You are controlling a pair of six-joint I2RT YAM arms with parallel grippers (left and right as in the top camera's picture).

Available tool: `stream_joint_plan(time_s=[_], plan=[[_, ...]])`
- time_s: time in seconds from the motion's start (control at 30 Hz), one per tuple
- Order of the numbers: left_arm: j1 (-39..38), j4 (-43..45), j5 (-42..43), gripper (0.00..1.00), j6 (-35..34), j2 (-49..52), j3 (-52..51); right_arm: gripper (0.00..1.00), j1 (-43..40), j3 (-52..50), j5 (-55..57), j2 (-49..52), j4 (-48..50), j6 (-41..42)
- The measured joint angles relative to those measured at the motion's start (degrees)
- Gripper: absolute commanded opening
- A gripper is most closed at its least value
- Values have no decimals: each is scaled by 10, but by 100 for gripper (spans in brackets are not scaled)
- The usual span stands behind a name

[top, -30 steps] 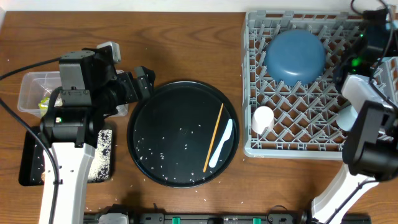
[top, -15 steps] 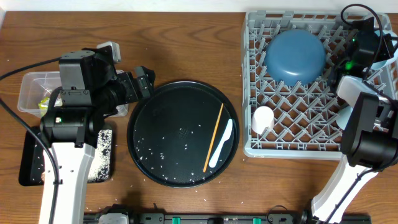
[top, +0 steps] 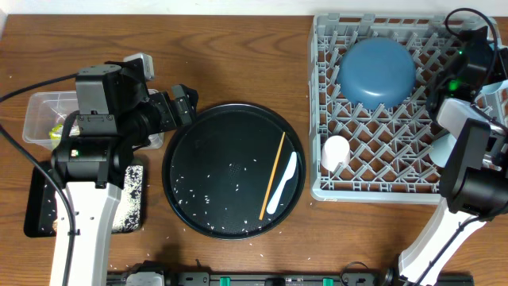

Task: Sort waste into correct bins and load items into the dishwasher rack
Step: 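Carry the light-blue bowl with the right gripper to the rack's right side, then set the bowl into the rack's back right and open the right gripper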

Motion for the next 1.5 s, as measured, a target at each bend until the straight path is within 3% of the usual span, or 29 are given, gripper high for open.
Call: stream_joint_plan(time_s=[1.0,1.13,1.23,1.33,1.5], plan=[[0,0,0,98,0,0,0,1,43,16,43,-17,-133,76],[0,0,0,98,0,0,0,10,49,14,52,-17,-128,96],[0,0,0,98,0,0,0,26,60,12,54,-12,-117,106],[0,0,0,98,0,0,0,31,76,7,54,-4,-117,107],[0,0,0,98,0,0,0,57,103,3,57,-1,-118,113]])
